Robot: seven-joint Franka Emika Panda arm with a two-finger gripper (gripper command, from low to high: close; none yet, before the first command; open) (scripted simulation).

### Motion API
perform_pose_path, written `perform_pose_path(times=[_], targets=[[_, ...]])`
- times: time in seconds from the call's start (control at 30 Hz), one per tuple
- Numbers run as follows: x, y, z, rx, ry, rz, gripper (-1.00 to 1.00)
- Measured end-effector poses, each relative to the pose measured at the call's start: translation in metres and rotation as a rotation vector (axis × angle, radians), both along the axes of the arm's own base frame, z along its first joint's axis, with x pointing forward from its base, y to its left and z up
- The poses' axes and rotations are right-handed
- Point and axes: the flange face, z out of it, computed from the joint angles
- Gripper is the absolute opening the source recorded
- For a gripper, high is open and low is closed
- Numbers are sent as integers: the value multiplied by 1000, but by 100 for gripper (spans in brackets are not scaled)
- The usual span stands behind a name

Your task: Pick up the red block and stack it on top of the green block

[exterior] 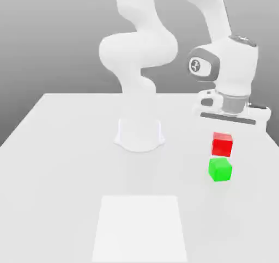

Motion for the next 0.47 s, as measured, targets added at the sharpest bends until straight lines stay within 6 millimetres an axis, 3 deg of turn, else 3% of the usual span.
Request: perform_pose_path(times=[0.47], targets=[[-4, 0, -30, 12, 20, 4, -100]])
